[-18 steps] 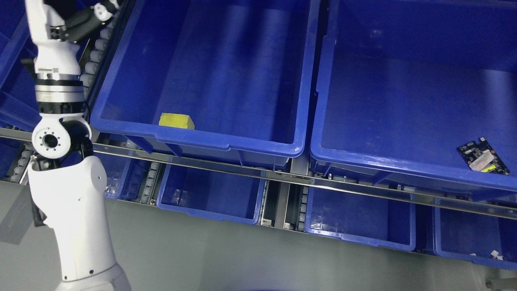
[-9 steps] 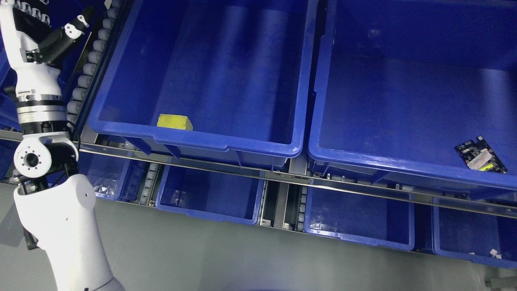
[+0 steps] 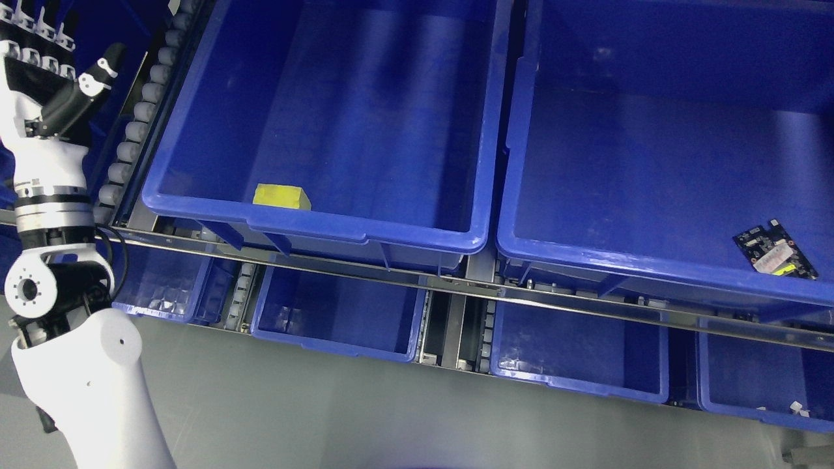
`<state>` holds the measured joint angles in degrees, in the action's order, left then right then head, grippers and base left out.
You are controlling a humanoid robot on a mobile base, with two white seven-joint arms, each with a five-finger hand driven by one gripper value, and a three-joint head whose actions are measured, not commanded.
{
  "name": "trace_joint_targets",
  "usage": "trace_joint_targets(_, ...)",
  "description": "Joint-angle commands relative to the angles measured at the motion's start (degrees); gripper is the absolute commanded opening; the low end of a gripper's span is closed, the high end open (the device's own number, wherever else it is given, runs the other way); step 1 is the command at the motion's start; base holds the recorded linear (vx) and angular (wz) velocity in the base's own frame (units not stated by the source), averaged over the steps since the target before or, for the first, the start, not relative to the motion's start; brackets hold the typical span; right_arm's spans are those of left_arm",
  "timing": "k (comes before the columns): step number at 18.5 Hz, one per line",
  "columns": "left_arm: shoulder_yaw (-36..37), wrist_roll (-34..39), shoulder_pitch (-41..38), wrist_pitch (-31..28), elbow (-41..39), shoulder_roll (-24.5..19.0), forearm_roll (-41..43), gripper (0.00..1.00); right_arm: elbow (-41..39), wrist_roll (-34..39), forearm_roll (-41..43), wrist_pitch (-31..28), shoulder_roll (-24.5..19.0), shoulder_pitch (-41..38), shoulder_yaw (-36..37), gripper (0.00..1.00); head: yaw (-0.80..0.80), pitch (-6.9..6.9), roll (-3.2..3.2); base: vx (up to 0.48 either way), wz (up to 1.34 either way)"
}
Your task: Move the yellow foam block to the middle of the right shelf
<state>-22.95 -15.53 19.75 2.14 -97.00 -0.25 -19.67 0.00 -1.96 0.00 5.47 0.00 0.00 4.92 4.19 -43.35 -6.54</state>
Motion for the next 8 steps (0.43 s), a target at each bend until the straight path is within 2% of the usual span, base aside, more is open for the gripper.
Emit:
trace_joint_targets(1, 0.8, -0.3, -3.6, 0.5, 1.2, -0.8, -4.7, 1.00, -1.0, 0.0, -0.2, 0.0, 1.0, -0.1, 0.0, 1.00, 0.00, 0.00, 0.00, 0.000, 0.00)
trace_joint_targets(4, 1.0, -0.3, -5.2, 5.9, 1.2, -0.8, -4.7, 1.00, -1.0, 0.0, -0.2, 0.0, 1.0, -0.1, 0.0, 1.00, 0.00, 0.00, 0.00, 0.000, 0.00)
trace_joint_targets(8, 1.2, -0.3, -5.7, 6.7, 1.1, -0.8, -4.7, 1.00, -1.0, 0.0, -0.2, 0.0, 1.0, -0.1, 0.0, 1.00, 0.00, 0.00, 0.00, 0.000, 0.00)
